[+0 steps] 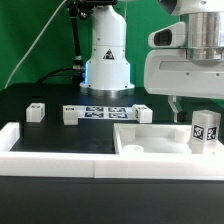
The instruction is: Assemble one leg
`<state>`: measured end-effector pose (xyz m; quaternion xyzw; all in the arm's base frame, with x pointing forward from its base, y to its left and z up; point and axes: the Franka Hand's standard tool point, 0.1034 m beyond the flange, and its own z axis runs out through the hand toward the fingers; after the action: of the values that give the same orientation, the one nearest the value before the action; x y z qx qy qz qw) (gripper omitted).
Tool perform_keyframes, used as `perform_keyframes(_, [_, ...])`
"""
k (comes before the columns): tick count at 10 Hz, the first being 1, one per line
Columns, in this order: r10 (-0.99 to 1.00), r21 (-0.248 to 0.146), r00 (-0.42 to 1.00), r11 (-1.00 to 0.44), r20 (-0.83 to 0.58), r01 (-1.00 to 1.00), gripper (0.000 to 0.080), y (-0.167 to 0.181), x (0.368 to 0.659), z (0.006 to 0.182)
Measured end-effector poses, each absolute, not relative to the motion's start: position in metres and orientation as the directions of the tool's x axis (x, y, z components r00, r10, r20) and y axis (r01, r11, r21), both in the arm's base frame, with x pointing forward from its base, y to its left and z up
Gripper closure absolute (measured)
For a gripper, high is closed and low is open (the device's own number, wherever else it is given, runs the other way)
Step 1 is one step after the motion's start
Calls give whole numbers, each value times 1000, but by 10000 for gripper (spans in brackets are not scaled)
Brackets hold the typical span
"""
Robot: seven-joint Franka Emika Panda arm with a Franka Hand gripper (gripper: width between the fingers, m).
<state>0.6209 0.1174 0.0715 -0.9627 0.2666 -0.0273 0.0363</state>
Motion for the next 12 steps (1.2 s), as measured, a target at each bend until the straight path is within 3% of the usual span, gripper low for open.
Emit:
perform_keyframes(5, [-80,-40,995,-996,57,-78,151,121,623,75])
perform_keyframes(8, [189,-2,980,-982,60,189,151,121,625,74])
perform_keyframes(11, [333,20,941,-943,62,332,151,122,625,73])
perform_keyframes(12, [325,20,944,-946,62,324,279,122,625,73])
